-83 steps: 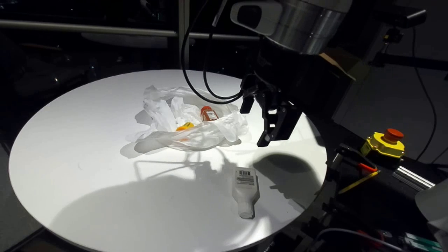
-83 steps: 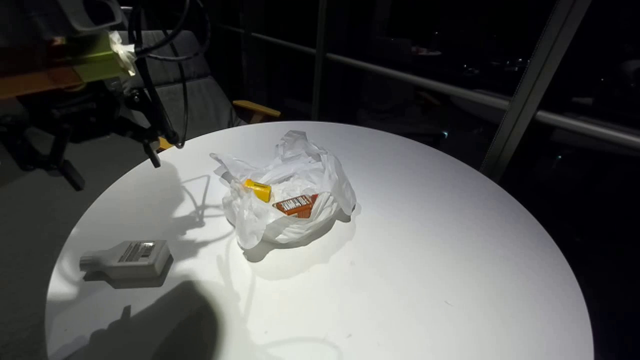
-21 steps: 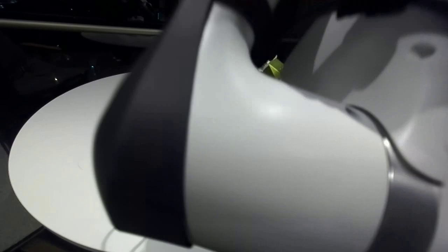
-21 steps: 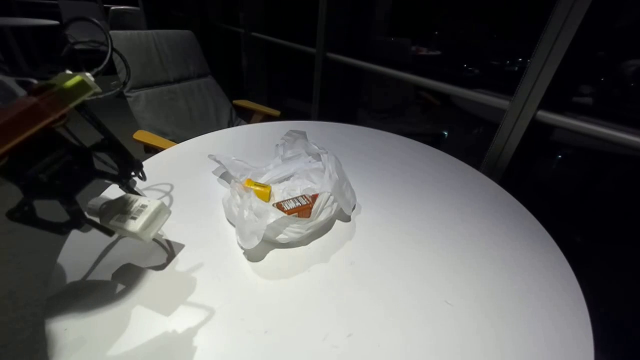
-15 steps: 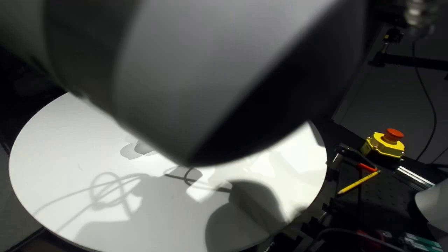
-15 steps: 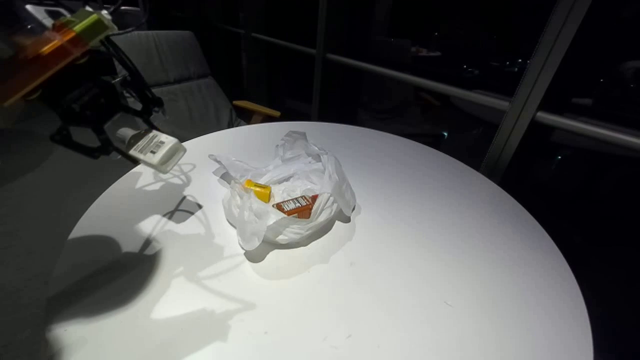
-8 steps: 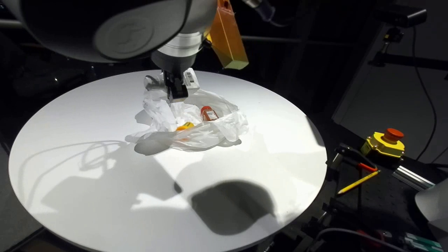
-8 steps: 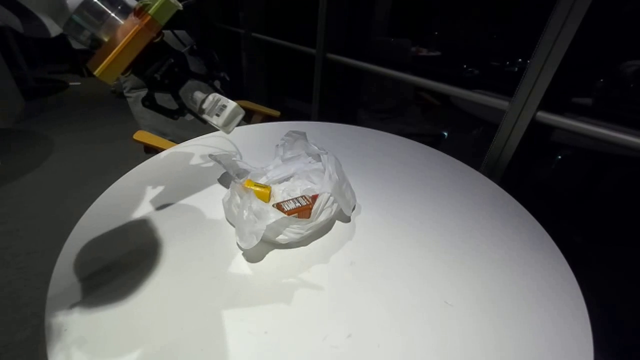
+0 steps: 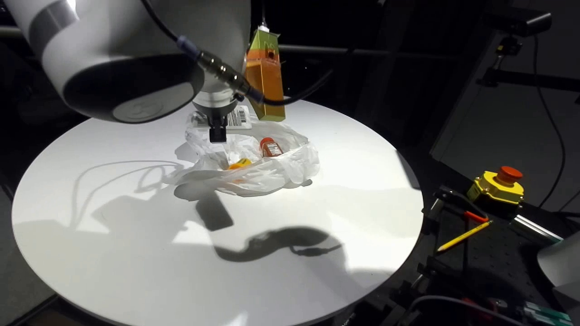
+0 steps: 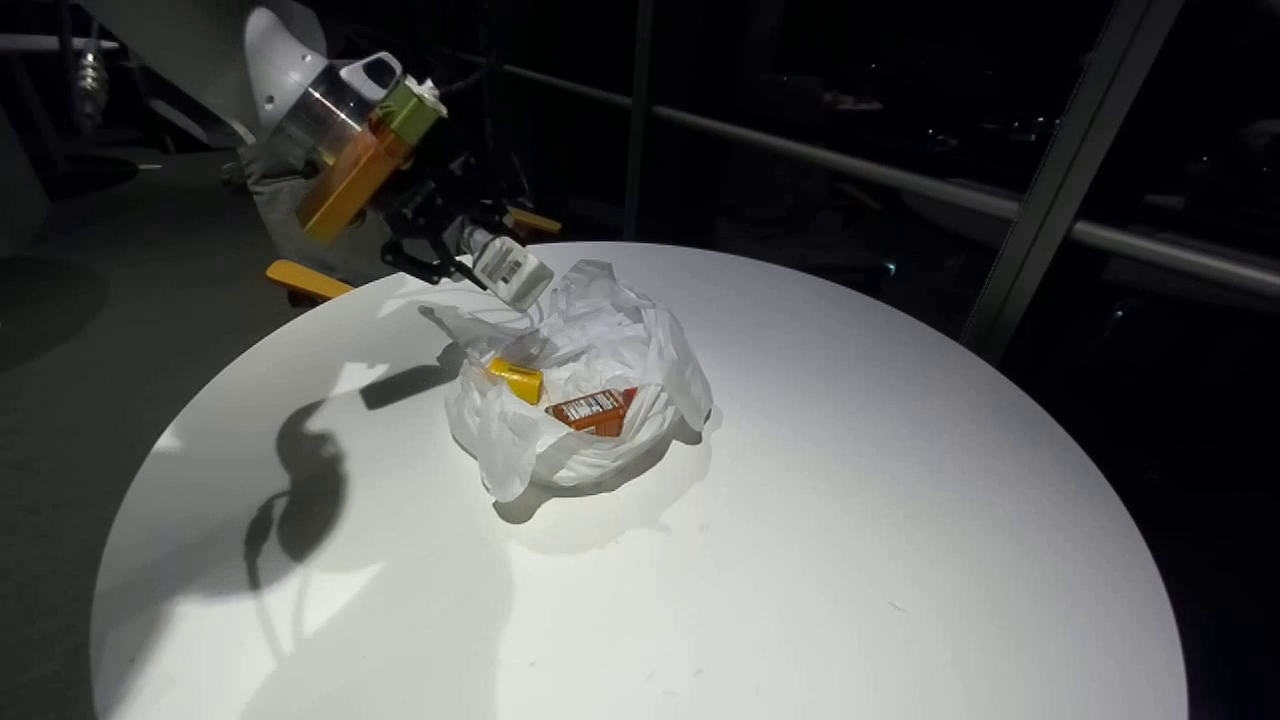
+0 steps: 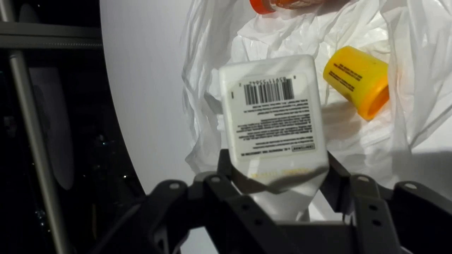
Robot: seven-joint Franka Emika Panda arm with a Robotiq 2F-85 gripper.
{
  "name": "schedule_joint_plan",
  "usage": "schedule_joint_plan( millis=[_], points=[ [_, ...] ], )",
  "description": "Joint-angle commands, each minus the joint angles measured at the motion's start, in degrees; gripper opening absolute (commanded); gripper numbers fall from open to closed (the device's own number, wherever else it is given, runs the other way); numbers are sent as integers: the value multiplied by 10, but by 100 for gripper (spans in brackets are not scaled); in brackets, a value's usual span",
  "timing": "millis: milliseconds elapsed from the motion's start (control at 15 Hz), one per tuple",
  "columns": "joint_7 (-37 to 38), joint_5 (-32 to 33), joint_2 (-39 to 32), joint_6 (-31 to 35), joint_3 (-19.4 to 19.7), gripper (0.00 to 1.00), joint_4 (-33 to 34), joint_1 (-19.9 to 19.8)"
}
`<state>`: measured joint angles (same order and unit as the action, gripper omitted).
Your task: Place the containers on the table inside the white plastic, pull up the plastic bag
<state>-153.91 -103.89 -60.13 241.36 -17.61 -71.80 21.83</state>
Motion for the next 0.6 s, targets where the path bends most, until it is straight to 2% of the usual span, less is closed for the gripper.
schedule_joint_plan(
  millis=[0, 67, 133, 200, 333, 400, 533],
  points=[
    [-2, -42, -77, 35, 56, 36, 137, 23],
    [-11, -64, -87, 36, 67, 39, 160, 23],
    [-30, -96, -93, 35, 77, 86, 181, 22],
    [-38, -122, -98, 35, 83, 88, 193, 20],
    [-58, -197, -72, 31, 104, 99, 184, 22],
    [-22, -197, -37, 27, 89, 100, 126, 14],
    [-43, -272, -17, 13, 133, 100, 136, 31]
  ],
)
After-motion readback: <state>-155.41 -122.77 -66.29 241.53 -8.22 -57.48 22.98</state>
